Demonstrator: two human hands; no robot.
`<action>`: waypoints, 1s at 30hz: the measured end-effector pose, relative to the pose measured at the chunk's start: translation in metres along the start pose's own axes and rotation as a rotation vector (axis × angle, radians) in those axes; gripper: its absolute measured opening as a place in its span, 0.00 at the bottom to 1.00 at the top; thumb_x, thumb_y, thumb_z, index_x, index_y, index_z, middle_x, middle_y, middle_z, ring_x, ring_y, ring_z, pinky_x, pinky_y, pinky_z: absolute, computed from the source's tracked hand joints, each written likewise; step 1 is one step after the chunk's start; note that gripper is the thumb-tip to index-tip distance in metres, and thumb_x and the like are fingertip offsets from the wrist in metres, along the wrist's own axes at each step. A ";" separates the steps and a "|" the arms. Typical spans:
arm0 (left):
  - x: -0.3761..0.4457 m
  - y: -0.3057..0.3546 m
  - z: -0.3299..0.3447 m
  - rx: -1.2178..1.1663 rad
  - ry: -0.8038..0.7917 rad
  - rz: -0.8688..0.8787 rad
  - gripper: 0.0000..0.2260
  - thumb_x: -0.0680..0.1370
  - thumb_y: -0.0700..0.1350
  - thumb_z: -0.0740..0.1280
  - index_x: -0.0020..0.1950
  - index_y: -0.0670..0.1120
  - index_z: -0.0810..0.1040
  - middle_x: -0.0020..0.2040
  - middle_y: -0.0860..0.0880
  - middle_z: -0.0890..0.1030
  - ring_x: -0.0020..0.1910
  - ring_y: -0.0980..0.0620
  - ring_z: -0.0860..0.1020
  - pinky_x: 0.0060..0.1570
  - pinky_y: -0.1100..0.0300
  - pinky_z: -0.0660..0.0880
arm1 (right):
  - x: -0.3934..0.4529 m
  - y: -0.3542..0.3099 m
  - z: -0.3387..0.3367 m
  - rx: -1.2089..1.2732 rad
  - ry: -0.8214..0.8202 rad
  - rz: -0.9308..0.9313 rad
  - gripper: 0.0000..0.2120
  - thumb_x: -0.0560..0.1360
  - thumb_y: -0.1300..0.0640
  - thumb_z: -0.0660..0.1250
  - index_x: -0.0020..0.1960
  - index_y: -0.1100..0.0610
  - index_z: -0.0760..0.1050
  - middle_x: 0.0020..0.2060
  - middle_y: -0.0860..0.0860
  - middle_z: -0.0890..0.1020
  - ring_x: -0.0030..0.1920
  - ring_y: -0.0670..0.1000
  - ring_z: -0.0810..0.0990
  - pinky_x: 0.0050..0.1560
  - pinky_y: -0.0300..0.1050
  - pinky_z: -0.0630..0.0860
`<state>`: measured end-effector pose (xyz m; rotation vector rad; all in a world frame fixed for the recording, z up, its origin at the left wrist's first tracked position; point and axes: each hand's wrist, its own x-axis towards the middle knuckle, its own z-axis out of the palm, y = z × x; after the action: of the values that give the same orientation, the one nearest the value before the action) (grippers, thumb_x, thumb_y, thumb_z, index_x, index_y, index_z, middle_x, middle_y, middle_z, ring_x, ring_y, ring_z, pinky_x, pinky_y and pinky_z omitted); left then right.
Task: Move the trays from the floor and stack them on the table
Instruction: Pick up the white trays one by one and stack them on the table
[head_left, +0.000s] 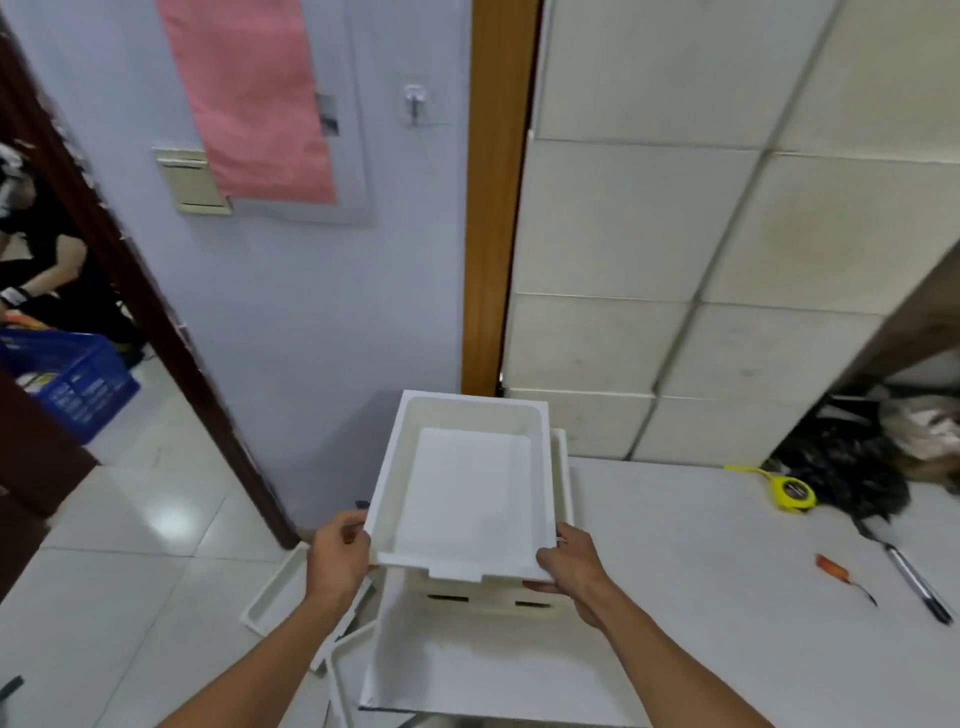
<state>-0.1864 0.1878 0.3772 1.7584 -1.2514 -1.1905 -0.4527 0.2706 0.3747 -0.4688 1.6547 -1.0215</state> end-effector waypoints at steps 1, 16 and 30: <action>-0.001 -0.001 0.011 0.015 -0.032 0.016 0.13 0.74 0.31 0.63 0.48 0.47 0.79 0.44 0.45 0.83 0.49 0.39 0.82 0.51 0.41 0.80 | 0.001 0.003 -0.009 0.005 0.025 0.007 0.20 0.70 0.75 0.59 0.57 0.59 0.76 0.52 0.56 0.81 0.51 0.57 0.82 0.46 0.57 0.83; -0.003 -0.019 0.042 0.292 -0.238 0.053 0.14 0.78 0.35 0.62 0.63 0.42 0.77 0.48 0.42 0.82 0.44 0.45 0.81 0.43 0.57 0.80 | 0.026 0.030 -0.032 -0.402 0.173 0.069 0.21 0.76 0.64 0.56 0.69 0.57 0.68 0.61 0.56 0.77 0.49 0.57 0.81 0.41 0.50 0.84; -0.001 -0.030 0.042 0.561 -0.357 0.124 0.26 0.80 0.41 0.61 0.77 0.48 0.57 0.51 0.37 0.78 0.46 0.43 0.79 0.51 0.52 0.78 | 0.021 0.057 -0.019 -0.972 0.273 -0.129 0.27 0.82 0.56 0.52 0.79 0.48 0.47 0.63 0.57 0.70 0.57 0.56 0.76 0.54 0.48 0.76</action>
<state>-0.2157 0.1975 0.3359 1.8551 -2.0325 -1.1891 -0.4661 0.2942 0.3171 -1.1108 2.3434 -0.2986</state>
